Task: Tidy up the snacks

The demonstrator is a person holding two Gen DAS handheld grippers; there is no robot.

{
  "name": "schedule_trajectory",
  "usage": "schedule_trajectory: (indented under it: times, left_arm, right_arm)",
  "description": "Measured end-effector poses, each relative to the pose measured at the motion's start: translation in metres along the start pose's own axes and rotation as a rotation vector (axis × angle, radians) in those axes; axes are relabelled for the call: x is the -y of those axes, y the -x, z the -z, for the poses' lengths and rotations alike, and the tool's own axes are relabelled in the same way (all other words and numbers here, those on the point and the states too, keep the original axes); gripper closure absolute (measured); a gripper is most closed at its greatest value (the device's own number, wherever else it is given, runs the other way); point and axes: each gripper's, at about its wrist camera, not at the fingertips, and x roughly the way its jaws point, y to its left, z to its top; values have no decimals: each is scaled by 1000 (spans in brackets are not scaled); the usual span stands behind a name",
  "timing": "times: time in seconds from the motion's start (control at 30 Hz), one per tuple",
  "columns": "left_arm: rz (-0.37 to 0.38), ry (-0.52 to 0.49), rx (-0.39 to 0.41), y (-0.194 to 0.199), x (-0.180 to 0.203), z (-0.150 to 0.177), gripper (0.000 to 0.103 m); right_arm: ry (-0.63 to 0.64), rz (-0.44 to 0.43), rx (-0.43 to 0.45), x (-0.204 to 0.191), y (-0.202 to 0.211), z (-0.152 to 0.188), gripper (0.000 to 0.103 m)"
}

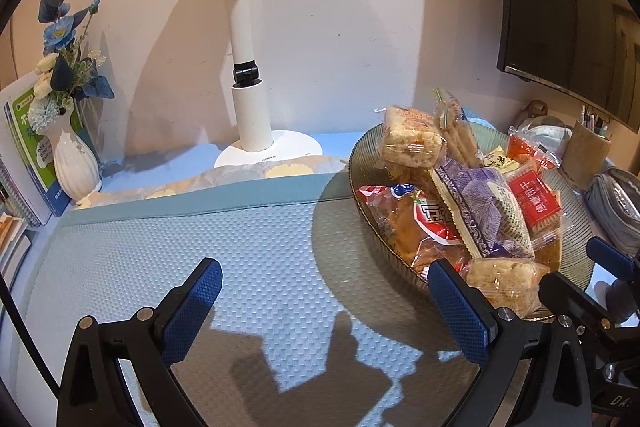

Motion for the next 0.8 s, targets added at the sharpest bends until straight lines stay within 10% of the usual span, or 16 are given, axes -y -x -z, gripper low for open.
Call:
schedule_trajectory:
  times: [0.8]
  left_arm:
    - [-3, 16, -21, -7, -4, 2, 1]
  right_arm:
    - [16, 8, -23, 1, -6, -2, 3]
